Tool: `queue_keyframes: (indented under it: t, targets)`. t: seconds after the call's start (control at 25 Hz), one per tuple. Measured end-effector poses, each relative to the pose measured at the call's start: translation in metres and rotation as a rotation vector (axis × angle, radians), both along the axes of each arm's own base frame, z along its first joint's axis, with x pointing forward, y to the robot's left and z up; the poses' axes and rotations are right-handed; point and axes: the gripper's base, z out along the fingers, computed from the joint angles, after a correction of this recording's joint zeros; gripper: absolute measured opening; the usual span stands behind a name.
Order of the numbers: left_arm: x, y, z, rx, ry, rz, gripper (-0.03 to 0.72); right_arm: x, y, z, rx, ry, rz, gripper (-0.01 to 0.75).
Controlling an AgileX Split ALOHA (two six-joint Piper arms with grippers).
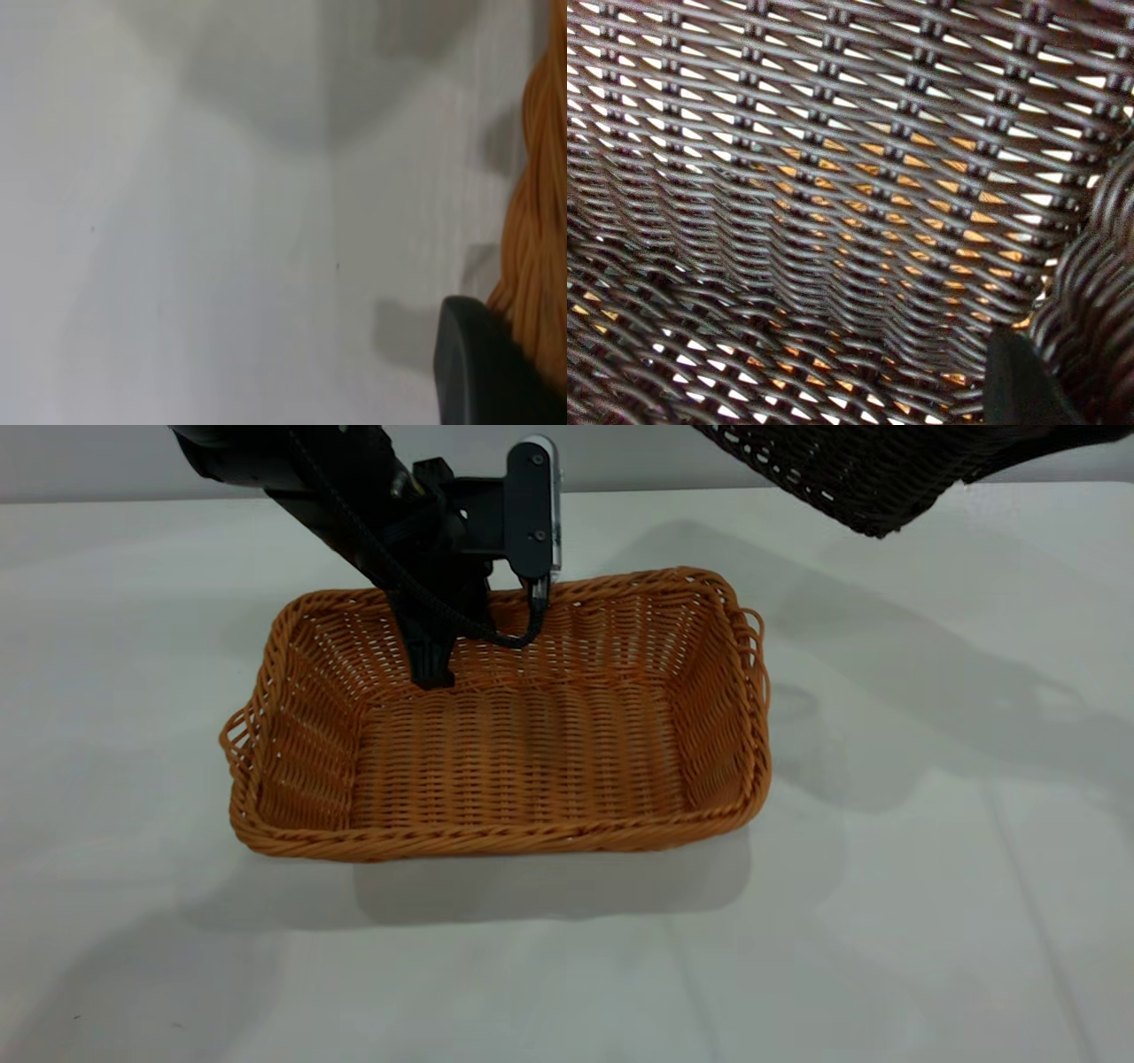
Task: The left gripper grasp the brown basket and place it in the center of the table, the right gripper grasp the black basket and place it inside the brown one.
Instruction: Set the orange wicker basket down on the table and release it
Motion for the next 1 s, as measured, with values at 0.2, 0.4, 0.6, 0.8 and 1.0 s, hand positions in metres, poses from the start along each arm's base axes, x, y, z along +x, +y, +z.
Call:
queue_keyframes:
  t: [0.2,0.4,0.6,0.8,1.0]
  targets:
    - [-0.002,-0.005,0.0,0.013,-0.013,-0.035,0.078,-0.001,0.0,0.0,-0.004,0.004,0.01,0.15]
    - [-0.005,-0.011,0.0,0.003,-0.02,-0.037,0.147,0.0,-0.006,0.0,-0.001,0.008,-0.006,0.15]
    - [-0.003,-0.012,-0.002,-0.047,-0.023,0.027,0.361,0.0,-0.011,0.001,0.001,0.009,-0.017,0.15]
    - [-0.004,-0.021,0.008,-0.089,-0.05,0.042,0.531,0.001,-0.021,0.003,-0.001,0.002,-0.043,0.15]
    - [-0.009,-0.024,0.059,-0.118,-0.062,0.041,0.556,0.008,-0.047,0.012,-0.008,-0.037,-0.104,0.15]
